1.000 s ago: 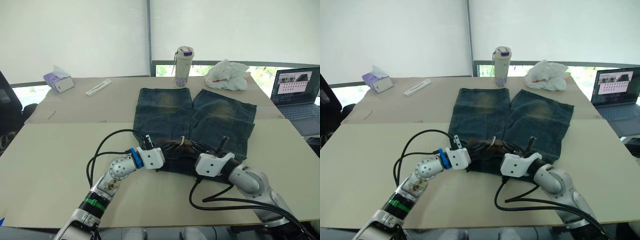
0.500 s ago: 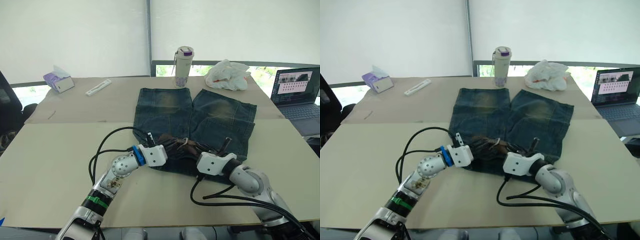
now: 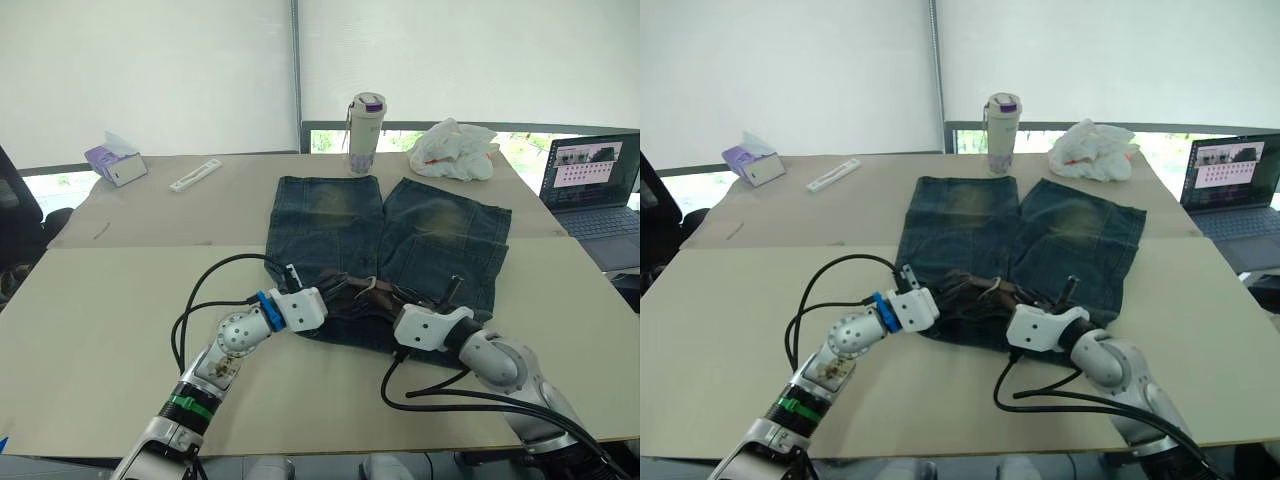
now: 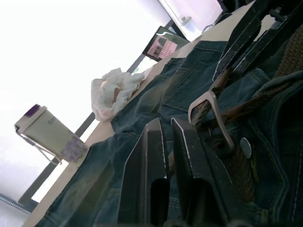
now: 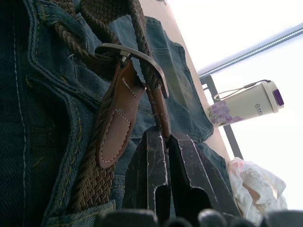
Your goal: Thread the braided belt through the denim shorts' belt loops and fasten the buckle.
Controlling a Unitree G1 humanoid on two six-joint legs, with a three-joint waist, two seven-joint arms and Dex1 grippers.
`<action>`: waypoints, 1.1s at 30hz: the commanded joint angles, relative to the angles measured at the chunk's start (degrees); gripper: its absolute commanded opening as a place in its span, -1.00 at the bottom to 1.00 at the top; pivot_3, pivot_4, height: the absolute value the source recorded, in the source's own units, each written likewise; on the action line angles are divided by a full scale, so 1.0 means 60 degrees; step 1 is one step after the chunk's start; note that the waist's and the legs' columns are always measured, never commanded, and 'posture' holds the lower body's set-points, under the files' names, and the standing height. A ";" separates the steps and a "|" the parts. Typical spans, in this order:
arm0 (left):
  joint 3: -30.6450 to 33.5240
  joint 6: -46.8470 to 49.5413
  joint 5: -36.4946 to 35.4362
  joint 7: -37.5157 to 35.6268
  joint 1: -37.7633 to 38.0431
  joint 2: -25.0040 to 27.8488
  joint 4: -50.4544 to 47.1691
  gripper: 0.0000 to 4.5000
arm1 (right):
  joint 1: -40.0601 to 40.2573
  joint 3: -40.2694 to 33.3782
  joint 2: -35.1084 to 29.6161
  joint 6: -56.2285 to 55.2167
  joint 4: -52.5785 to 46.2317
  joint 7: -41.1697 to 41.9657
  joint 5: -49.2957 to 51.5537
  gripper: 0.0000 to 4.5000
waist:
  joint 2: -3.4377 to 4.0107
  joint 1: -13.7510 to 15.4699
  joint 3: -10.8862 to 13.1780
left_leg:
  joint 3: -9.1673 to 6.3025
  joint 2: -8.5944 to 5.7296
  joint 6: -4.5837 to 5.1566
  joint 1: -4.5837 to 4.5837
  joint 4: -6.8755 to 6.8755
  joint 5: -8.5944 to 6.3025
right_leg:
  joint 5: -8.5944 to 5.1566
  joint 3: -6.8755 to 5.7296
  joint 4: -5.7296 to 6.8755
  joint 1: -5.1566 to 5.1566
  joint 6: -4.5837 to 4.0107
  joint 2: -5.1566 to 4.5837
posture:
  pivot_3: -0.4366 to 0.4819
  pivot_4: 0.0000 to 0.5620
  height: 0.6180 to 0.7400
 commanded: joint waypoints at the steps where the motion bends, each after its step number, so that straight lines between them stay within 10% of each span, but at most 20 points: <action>1: 0.0849 0.0257 -0.0976 0.0223 0.0362 0.0007 -0.0367 -0.85 | 0.0209 -0.0598 -0.0123 -0.0117 -0.0468 0.0185 0.0667 -1.00 | 0.0000 0.0005 0.0000 | -0.0008 0.0001 0.0000 0.0000 0.0000 0.0000 | 0.0000 0.0000 -0.0001 0.0000 0.0000 -0.0002 | -0.05 -0.47 1.00; 33: -0.0172 0.5616 -0.1131 -0.3729 0.0558 0.1646 -0.0277 -0.85 | 0.1123 -0.1252 -0.1352 0.0167 -0.0532 0.2535 0.2730 -1.00 | 0.0025 0.0003 -0.0015 | -0.0003 0.0002 0.0042 0.0137 -0.0011 -0.0032 | -0.0024 -0.0005 -0.0034 0.0153 0.0006 -0.0003 | -0.05 -0.47 1.00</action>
